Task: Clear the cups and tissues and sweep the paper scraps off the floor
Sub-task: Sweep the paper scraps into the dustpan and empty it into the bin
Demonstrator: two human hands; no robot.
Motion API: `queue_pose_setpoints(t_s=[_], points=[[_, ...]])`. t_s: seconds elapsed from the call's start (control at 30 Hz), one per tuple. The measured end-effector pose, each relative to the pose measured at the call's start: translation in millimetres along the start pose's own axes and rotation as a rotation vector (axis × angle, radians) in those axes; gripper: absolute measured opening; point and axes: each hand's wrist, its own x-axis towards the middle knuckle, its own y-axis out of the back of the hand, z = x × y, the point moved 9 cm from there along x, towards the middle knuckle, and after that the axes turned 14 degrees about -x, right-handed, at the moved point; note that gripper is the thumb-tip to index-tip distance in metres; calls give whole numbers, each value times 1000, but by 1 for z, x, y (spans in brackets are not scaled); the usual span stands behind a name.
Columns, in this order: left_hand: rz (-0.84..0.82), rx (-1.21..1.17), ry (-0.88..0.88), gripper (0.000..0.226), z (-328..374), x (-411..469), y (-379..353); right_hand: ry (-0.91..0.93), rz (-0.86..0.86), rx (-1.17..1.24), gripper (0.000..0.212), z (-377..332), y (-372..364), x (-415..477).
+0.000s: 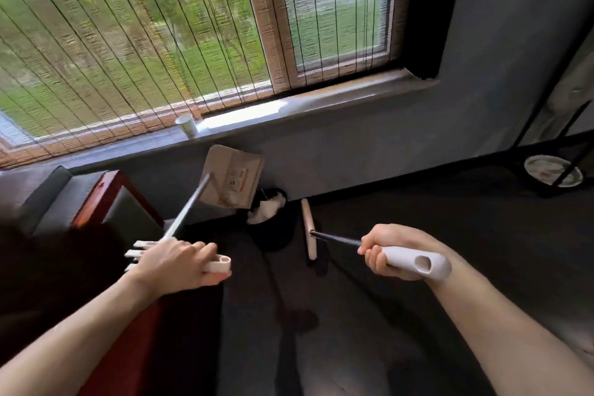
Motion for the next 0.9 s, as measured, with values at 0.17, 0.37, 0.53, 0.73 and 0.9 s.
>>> queue_pose_setpoints(t_s=[0.17, 0.37, 0.53, 0.73, 0.9], points=[[-8, 16, 81, 56, 32, 0, -5, 2, -68, 41, 12, 9, 2, -16], [-28, 10, 122, 63, 48, 18, -67, -12, -161, 147, 17, 58, 4, -23], [-83, 1, 89, 48, 51, 36, -97, -29, -142, 94, 17, 82, 5, -17], [-54, -19, 15, 67, 41, 48, -84, -31, 15, -61, 51, 71, 1, -1], [-31, -4, -4, 56, 36, 55, -48, 42, 29, -56, 46, 36, -9, 1]])
